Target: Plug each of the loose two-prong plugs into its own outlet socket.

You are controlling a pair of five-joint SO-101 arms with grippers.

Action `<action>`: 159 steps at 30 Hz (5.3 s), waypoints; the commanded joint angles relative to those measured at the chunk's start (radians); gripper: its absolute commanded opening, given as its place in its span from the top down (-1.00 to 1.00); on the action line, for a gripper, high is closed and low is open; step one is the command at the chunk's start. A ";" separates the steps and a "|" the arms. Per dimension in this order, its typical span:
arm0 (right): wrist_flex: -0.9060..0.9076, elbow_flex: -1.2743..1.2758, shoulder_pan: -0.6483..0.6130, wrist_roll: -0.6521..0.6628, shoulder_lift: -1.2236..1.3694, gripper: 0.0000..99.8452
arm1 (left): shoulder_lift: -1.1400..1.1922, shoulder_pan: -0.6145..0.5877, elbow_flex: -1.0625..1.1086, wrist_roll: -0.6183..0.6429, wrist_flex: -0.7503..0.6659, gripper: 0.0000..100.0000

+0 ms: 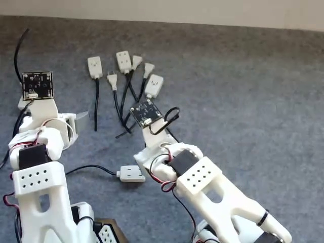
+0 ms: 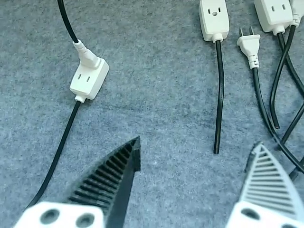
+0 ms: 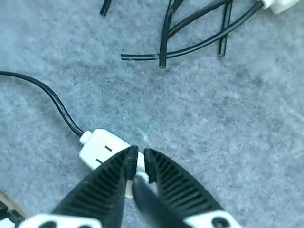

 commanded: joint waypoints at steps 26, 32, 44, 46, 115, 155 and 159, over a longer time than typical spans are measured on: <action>0.056 -0.113 0.390 0.199 0.059 0.99 | 0.002 0.007 -0.022 0.011 0.009 0.30; 0.070 -0.002 0.648 0.210 0.047 0.99 | 0.002 0.027 -0.012 0.011 0.008 0.30; 0.266 0.021 0.774 0.459 0.047 0.49 | 0.002 0.028 -0.001 0.011 0.009 0.30; 0.312 -0.001 0.777 0.529 0.047 0.49 | 0.002 0.050 0.008 0.011 0.009 0.30; 0.282 0.232 0.381 1.442 0.047 0.80 | 0.002 0.093 0.041 0.006 0.008 0.30; 0.133 0.289 0.357 1.264 0.027 0.96 | 0.002 0.137 0.061 0.006 0.002 0.30; 0.134 0.289 0.372 1.192 0.018 0.99 | -0.001 0.136 0.062 0.006 0.002 0.30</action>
